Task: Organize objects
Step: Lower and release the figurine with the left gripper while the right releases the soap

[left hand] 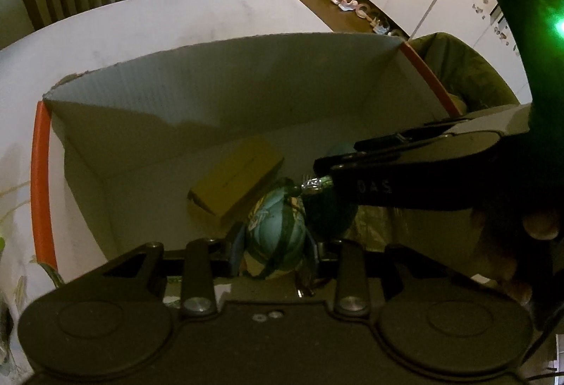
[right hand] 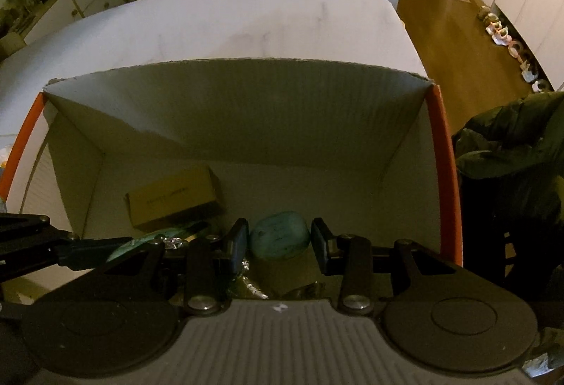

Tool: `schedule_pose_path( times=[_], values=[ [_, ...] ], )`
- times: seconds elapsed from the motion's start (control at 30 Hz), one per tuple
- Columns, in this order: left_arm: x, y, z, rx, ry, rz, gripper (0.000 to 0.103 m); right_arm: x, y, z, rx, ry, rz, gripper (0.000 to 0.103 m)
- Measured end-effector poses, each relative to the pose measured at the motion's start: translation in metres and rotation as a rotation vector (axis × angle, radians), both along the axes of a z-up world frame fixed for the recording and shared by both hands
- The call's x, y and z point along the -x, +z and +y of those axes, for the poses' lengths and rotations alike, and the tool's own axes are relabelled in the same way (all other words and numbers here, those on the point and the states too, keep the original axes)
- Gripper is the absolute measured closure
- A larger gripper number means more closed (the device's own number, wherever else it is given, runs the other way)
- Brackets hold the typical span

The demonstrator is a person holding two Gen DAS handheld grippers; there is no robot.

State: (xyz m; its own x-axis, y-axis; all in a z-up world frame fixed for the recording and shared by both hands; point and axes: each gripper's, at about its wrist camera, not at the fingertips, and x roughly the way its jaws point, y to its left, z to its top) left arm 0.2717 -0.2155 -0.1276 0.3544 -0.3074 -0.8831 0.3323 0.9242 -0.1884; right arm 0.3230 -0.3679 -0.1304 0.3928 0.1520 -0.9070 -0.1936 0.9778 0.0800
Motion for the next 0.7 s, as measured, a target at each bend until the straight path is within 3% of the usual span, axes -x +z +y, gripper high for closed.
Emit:
schedule_pose_path(
  times=[0.27, 0.4, 0.7],
  values=[
    [0.000, 0.005, -0.005, 0.014, -0.002, -0.001, 0.063, 0.001, 0.003, -0.003, -0.016, -0.011, -0.009, 0.065],
    [0.004, 0.007, -0.003, 0.022, 0.008, -0.005, 0.054, 0.006, 0.009, -0.002, -0.010, -0.015, -0.026, 0.063],
    [0.017, 0.029, 0.001, 0.050, -0.007, -0.062, 0.047, 0.025, 0.031, -0.003, -0.006, -0.016, -0.065, 0.057]
  ],
)
